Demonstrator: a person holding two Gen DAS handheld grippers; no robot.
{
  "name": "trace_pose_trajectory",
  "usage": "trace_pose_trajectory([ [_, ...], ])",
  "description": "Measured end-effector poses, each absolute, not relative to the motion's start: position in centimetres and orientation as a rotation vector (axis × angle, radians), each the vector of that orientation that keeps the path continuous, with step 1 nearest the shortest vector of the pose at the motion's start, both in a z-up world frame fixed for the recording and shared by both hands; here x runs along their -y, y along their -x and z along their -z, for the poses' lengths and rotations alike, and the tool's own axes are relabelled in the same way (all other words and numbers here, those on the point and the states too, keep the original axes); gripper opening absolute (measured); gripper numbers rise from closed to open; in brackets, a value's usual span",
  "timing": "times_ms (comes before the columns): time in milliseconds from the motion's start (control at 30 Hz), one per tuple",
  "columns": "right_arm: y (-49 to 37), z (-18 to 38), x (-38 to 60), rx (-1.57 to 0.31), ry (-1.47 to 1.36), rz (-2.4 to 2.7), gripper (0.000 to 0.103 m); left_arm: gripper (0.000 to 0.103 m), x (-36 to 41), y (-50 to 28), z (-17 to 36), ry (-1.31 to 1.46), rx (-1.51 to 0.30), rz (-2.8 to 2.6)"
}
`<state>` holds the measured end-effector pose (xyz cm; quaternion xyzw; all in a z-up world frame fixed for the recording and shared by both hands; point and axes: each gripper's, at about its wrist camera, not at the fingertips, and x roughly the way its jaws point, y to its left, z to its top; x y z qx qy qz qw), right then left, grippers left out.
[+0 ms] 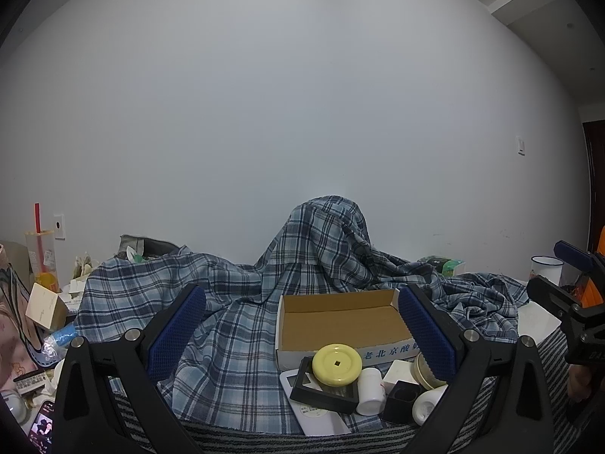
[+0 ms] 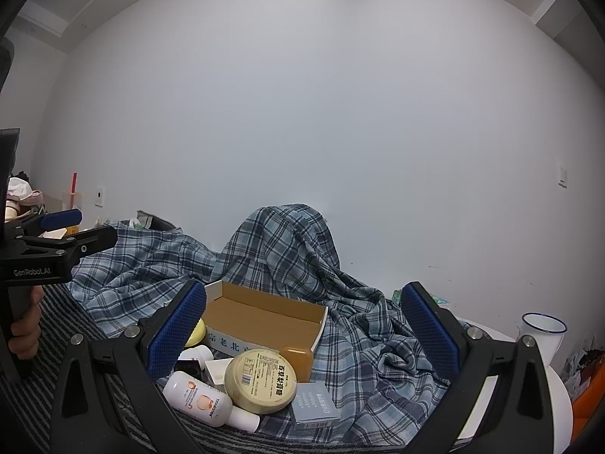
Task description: Organize rigid objects
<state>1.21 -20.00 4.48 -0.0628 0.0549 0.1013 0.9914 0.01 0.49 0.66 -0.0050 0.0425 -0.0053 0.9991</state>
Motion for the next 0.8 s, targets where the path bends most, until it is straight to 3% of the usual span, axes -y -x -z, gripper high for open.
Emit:
trace_pose_trajectory([
  [800, -1.90, -4.22, 20.54, -0.152, 0.083, -0.192, 0.103, 0.103, -0.52, -0.13, -0.47, -0.002, -0.095, 0.008],
])
